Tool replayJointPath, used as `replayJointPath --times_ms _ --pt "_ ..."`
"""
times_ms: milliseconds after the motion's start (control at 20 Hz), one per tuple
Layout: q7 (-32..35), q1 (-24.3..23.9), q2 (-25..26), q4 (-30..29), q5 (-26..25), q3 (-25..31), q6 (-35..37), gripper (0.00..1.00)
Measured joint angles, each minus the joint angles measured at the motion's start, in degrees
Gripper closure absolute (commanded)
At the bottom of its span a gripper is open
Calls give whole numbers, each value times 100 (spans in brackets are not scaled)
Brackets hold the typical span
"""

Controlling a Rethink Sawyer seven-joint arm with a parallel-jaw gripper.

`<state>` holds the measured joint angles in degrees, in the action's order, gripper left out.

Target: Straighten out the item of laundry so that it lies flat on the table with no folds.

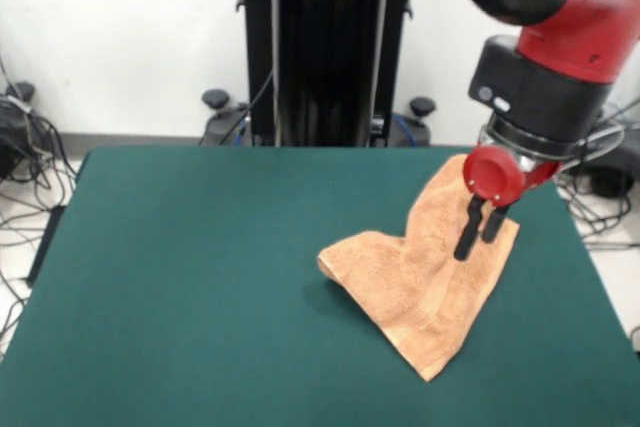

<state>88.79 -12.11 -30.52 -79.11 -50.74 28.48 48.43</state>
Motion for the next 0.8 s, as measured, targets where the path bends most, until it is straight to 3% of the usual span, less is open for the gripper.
replayJointPath --times_ms 800 --pt "0 -21 158 6 80 -141 79 0"
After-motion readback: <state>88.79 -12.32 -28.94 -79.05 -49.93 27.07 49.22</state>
